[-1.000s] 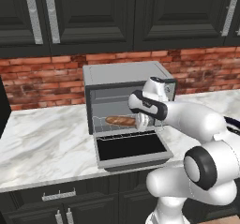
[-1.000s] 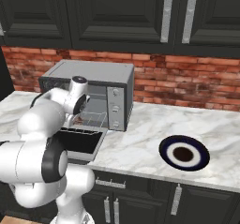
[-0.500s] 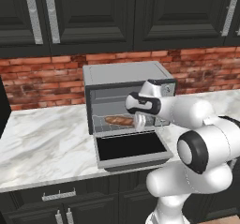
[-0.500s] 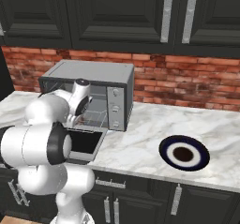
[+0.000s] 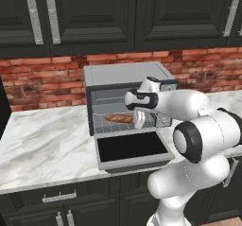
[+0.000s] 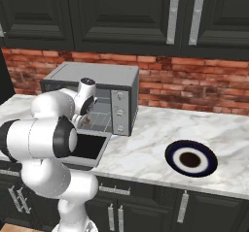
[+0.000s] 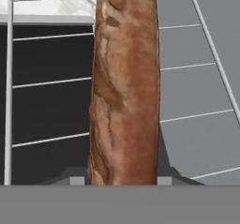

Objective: Pull the toaster oven rack outwards. Pick up the baguette from the plate and place it on the toaster oven rack. Close the toaster oven door fully and set the temperature to the lowest setting.

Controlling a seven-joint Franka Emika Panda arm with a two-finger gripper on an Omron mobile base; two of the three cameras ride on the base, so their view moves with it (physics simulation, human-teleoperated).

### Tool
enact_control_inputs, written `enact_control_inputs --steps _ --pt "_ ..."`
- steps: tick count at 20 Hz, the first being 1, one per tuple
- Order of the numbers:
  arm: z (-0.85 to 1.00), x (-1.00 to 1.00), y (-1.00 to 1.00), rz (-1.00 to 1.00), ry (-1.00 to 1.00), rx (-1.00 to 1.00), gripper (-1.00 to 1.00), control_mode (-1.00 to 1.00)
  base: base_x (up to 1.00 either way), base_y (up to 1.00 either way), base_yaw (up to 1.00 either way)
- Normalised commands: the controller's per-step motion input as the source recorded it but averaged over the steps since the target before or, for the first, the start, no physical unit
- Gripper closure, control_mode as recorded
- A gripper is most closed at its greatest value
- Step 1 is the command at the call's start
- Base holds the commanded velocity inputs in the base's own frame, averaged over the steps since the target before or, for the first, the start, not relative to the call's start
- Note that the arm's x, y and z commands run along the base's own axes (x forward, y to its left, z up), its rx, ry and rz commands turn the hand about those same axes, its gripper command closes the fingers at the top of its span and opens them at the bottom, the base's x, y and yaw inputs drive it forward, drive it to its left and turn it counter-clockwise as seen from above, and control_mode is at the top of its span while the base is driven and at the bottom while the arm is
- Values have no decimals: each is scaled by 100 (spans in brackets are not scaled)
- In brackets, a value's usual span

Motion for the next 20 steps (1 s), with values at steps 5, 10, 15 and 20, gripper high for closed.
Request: enact_control_inputs --steps 5,10,15,20 --pt "11 -4 0 0 -7 0 -100 -100 0 0 0" --pt "36 -4 0 0 -9 0 -100 -100 0 0 0" --pt "33 -53 0 -2 -4 0 -100 -100 0 0 0" --pt "26 -100 -3 -11 -1 0 -100 -100 0 0 0"
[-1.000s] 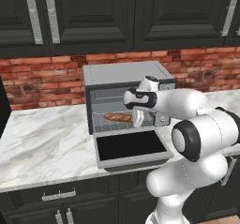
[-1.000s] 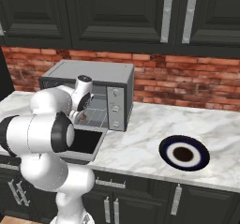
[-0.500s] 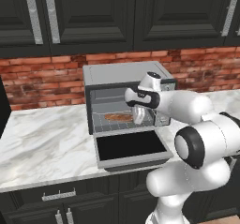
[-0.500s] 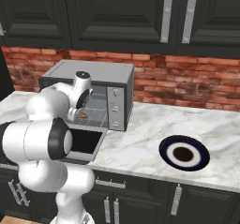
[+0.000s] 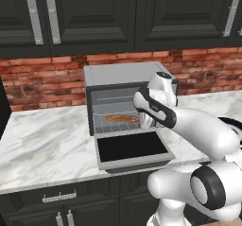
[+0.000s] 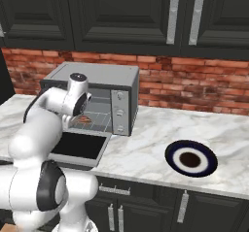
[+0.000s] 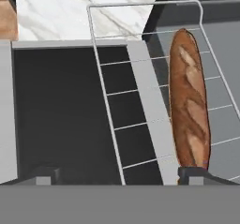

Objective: Pull the toaster oven rack outwards. Pick up the baguette from the plate and place it on the toaster oven rack. Close the toaster oven door fully and set the temperature to the lowest setting.

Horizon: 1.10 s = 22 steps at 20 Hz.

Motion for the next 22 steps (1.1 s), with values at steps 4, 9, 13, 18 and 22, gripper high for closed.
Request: enact_control_inputs --steps 4,9,13,18,22 --pt "40 -100 0 -21 0 1 -100 -100 0 0 0" --pt "1 -95 6 -47 0 0 -100 -100 0 0 0" --pt "0 -33 7 -62 0 0 -100 -100 0 0 0" --pt "-3 10 13 -56 0 0 -100 -100 0 0 0" --pt "-11 47 0 -42 0 0 -100 -100 0 0 0"
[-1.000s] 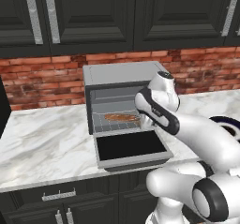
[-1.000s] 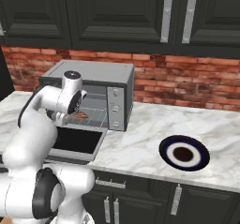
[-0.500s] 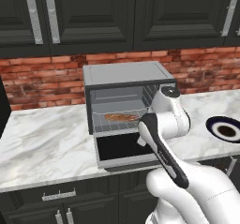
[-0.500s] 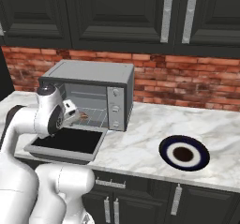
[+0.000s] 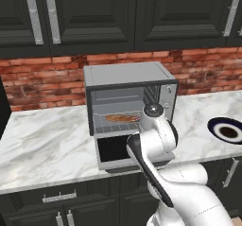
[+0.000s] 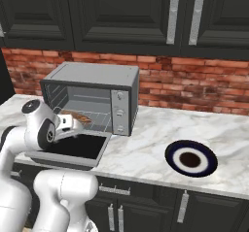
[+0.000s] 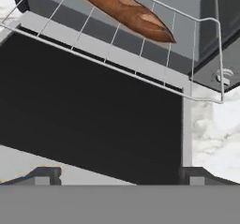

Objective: Pull the toaster oven rack outwards. Pick up the baguette from the plate and place it on the toaster oven rack. Close the toaster oven door fully and set the temperature to the lowest setting.

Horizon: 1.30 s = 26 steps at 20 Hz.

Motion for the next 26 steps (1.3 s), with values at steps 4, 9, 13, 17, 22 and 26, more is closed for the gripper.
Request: enact_control_inputs --steps 4,9,13,17,22,26 --pt "-10 51 0 -35 0 2 -100 -100 0 0 0" --pt "-13 50 0 -26 4 5 -100 -100 0 0 0" --pt "-18 36 0 -15 9 6 -100 -100 0 0 0" --pt "-20 27 0 -9 8 5 -100 -100 0 0 0" --pt "-19 29 0 -3 1 2 -100 -100 0 0 0" --pt "-21 18 0 -1 0 0 -100 -100 0 0 0"
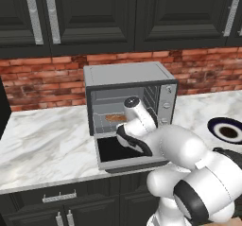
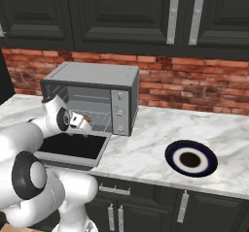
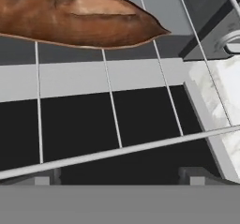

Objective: Pull the toaster oven rack outwards. Pick up the baguette from the plate and place it on the toaster oven rack. Close the toaster oven door fully and set the temperature to the lowest setting.

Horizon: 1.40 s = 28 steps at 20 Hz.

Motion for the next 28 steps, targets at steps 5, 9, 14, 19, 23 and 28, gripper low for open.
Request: enact_control_inputs --steps 5,9,14,19,23,28 --pt "-21 28 0 0 0 0 -100 -100 0 0 0" --pt "-9 43 0 -1 0 0 -100 -100 0 0 0" --pt "0 52 0 -2 -3 0 -100 -100 0 0 0" --pt "0 55 0 -3 -4 0 -100 -100 0 0 0" --pt "27 -31 1 -2 -8 1 -100 -100 0 0 0" --pt "64 -99 12 -1 -1 8 -100 -100 0 0 0"
